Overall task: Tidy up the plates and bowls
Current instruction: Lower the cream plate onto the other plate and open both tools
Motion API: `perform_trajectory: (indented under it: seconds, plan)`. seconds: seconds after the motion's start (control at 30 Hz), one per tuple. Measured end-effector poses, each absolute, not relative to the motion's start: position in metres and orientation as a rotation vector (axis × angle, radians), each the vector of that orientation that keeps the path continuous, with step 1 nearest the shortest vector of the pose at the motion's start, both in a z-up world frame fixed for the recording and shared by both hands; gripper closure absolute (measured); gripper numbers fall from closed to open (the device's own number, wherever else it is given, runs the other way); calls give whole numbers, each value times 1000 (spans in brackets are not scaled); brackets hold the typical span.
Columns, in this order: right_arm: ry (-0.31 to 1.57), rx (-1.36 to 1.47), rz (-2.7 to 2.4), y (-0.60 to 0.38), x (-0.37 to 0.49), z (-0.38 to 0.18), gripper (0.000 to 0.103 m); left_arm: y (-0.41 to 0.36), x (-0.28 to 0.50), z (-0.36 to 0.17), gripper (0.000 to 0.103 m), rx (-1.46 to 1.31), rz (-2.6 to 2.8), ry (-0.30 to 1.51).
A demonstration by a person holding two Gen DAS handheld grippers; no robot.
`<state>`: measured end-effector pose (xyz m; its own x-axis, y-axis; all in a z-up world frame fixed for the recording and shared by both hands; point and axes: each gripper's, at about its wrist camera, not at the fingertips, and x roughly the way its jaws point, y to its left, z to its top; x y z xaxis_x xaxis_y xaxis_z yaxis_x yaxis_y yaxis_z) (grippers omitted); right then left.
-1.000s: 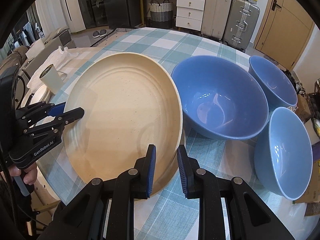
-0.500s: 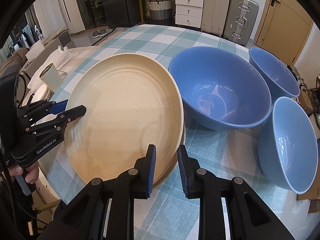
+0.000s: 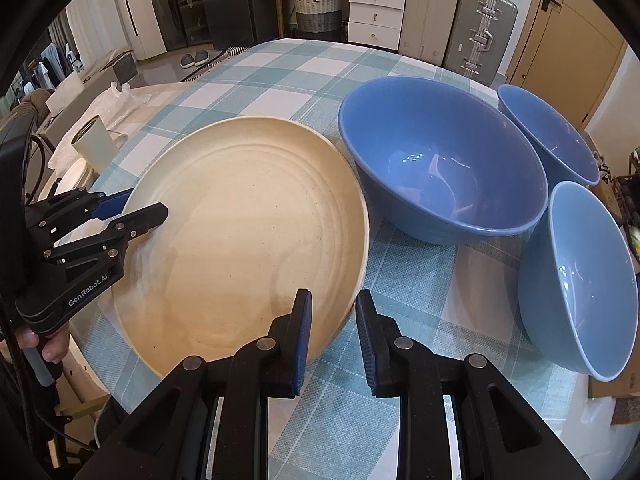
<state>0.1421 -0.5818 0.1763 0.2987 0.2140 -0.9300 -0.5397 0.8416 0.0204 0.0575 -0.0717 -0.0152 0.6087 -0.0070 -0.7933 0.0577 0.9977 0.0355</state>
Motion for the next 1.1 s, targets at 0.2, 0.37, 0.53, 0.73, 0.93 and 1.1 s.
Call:
perform_trajectory:
  seconds: [0.2, 0.37, 0.53, 0.73, 0.93, 1.1]
  plan:
    - [1166, -321, 504, -582, 143, 173, 79, -75, 60, -21, 79, 71, -39, 930]
    - [1161, -334, 499, -579, 143, 170, 79, -77, 60, -25, 79, 89, -30, 937]
    - [1153, -368, 488, -577, 142, 166, 79, -78, 61, -28, 79, 98, -29, 941]
    - [1138, -402, 472, -575, 142, 163, 79, -80, 61, -30, 79, 119, -25, 939]
    - [1133, -424, 463, -573, 142, 159, 79, -80, 61, -31, 77, 127, -30, 935]
    - [1131, -427, 464, -573, 142, 158, 79, -81, 60, -31, 77, 131, -30, 933]
